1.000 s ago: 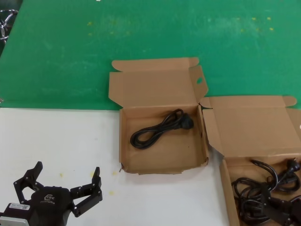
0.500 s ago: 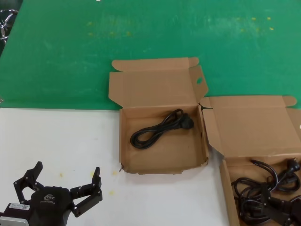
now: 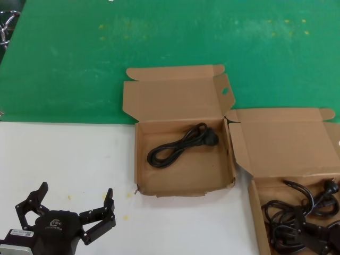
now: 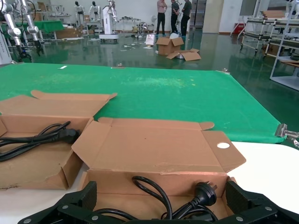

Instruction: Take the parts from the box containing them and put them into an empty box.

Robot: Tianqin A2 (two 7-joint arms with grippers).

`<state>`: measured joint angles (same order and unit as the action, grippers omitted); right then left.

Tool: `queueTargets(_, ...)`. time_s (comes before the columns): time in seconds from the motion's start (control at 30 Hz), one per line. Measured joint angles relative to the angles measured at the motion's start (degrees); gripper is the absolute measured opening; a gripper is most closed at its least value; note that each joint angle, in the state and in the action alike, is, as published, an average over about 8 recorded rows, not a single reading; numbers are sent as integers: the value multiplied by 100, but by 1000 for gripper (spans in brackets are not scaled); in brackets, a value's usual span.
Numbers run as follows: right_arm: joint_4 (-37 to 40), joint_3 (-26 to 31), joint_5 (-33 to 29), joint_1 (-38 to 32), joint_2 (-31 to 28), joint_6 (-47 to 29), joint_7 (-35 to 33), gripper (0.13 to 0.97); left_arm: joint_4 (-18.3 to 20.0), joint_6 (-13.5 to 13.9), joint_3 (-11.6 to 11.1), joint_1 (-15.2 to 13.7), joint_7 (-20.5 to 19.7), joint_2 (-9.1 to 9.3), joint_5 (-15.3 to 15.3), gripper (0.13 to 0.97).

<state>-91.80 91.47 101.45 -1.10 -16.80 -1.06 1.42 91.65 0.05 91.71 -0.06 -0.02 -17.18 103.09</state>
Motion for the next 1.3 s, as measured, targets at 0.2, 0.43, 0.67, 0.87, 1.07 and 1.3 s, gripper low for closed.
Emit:
queueTargets(0.2, 0, 0, 0, 0, 0, 0, 0, 966, 0, 0, 0, 0, 0, 0, 0, 966)
queueTargets(0.43, 0, 0, 0, 0, 0, 0, 0, 966, 0, 0, 0, 0, 0, 0, 0, 966)
queueTargets(0.67, 0, 0, 0, 0, 0, 0, 0, 966, 0, 0, 0, 0, 0, 0, 0, 966)
queueTargets(0.87, 0, 0, 0, 0, 0, 0, 0, 966, 0, 0, 0, 0, 0, 0, 0, 966)
queueTargets(1.07, 0, 0, 0, 0, 0, 0, 0, 966, 0, 0, 0, 0, 0, 0, 0, 966)
queueTargets(1.3, 0, 0, 0, 0, 0, 0, 0, 966, 0, 0, 0, 0, 0, 0, 0, 966)
